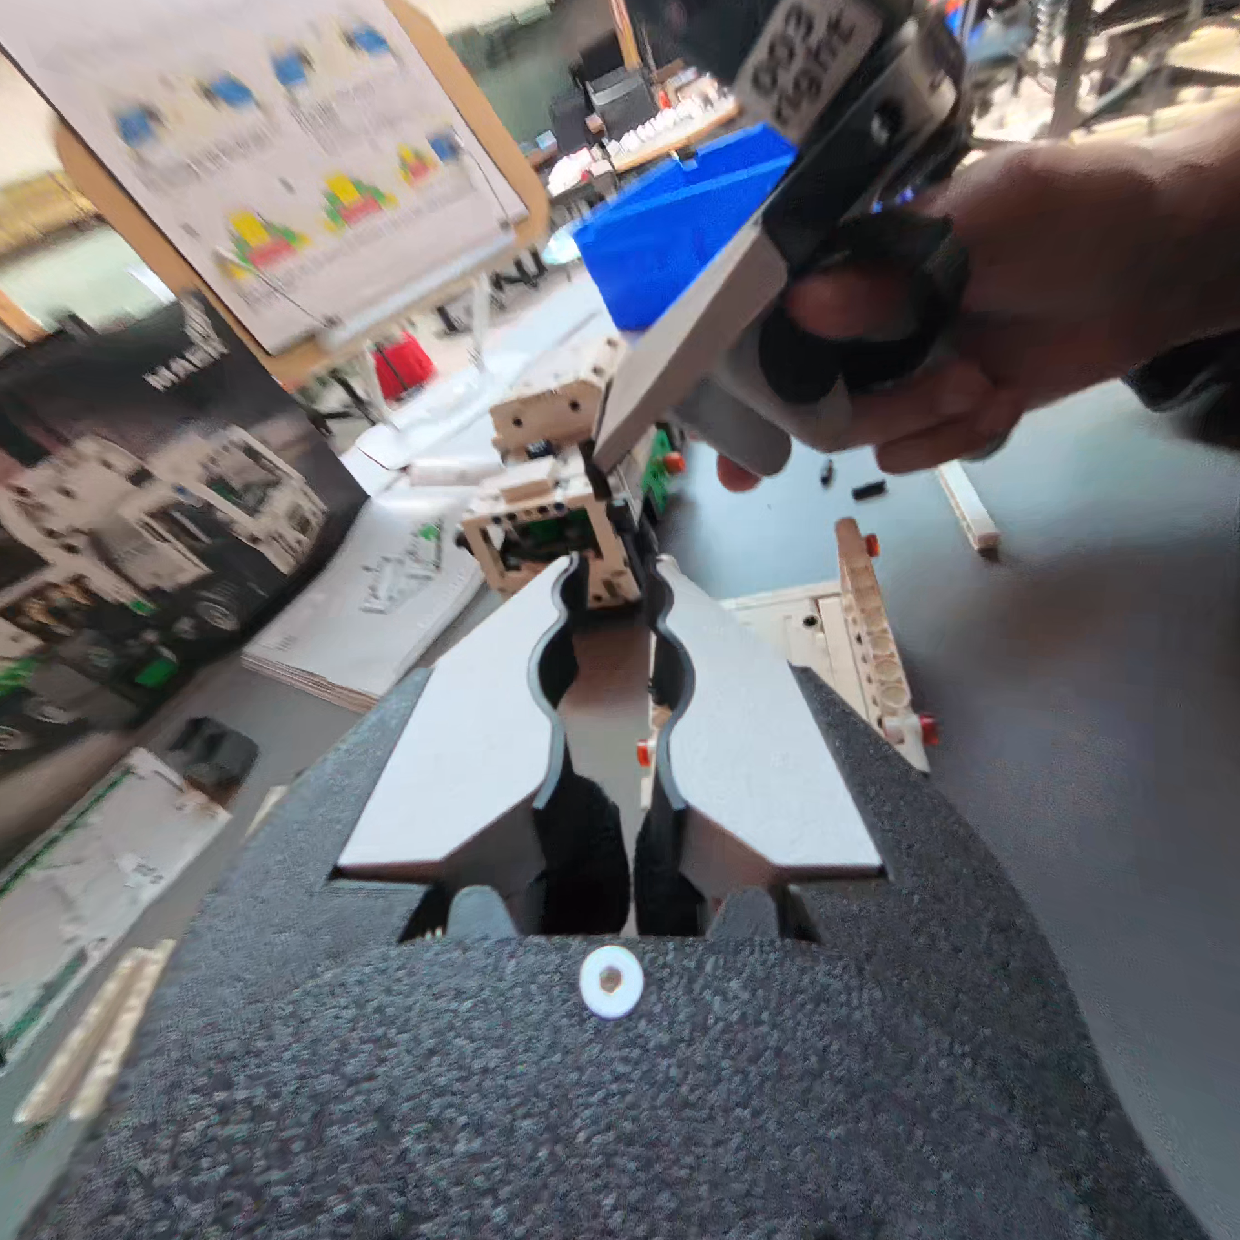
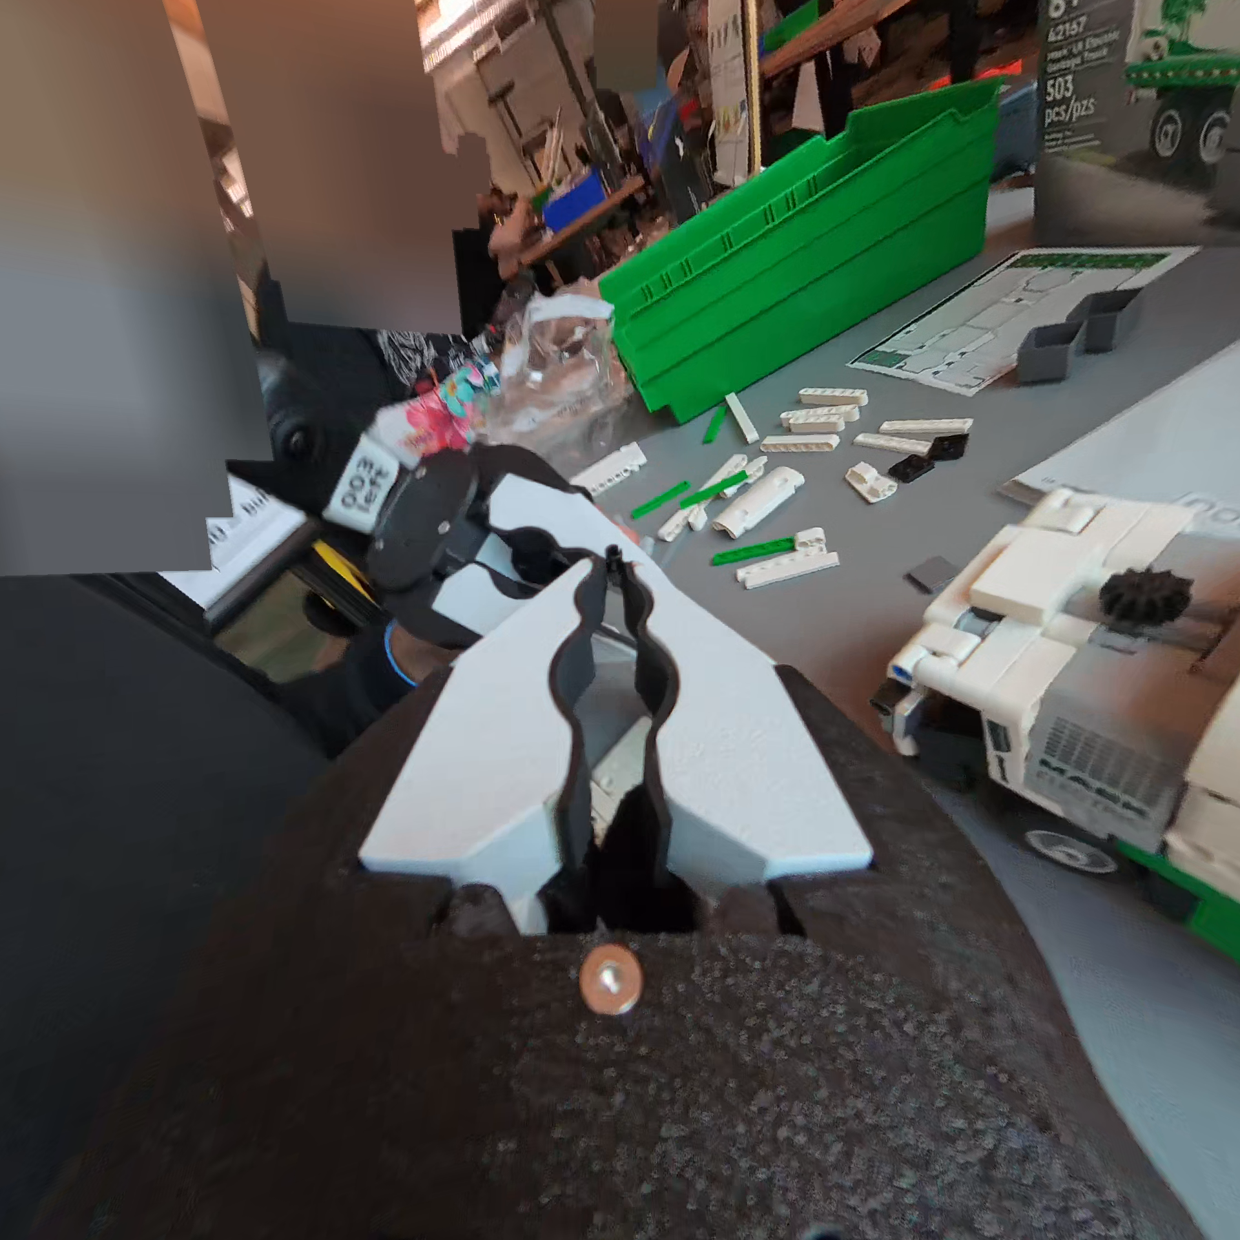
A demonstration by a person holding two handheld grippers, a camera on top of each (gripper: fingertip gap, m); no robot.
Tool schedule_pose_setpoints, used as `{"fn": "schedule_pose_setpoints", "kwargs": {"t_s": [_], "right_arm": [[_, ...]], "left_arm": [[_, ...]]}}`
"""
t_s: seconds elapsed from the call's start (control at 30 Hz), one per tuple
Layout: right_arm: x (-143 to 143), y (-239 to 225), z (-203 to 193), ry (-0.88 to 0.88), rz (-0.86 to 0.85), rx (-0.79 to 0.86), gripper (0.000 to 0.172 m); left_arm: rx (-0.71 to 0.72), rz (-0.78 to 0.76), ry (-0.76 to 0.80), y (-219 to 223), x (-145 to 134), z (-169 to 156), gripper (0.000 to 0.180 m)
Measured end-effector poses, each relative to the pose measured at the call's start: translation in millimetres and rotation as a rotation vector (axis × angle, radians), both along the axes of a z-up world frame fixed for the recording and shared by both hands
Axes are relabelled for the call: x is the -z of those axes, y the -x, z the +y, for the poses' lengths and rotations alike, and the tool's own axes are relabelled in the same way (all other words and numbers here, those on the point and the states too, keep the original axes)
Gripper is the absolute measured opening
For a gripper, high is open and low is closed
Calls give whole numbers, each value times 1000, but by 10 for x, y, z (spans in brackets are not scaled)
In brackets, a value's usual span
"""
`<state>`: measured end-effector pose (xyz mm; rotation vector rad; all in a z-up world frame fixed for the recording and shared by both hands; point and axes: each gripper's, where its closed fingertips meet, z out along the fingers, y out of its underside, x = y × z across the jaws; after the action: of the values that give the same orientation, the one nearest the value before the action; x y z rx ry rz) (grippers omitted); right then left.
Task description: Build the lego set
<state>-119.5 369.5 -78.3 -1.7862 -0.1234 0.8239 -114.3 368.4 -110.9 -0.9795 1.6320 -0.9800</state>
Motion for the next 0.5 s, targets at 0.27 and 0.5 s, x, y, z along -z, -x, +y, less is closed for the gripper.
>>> {"fn": "schedule_pose_setpoints", "kwargs": {"t_s": [0.27,0.5], "right_arm": [[-20,85,-3,70,263,-36,3],[12,117,-31,94,245,-65,3]], "left_arm": [[-25,-147,-55,46,-267,-11,6],[11,-145,-40,72,-251,-61,2]]}}
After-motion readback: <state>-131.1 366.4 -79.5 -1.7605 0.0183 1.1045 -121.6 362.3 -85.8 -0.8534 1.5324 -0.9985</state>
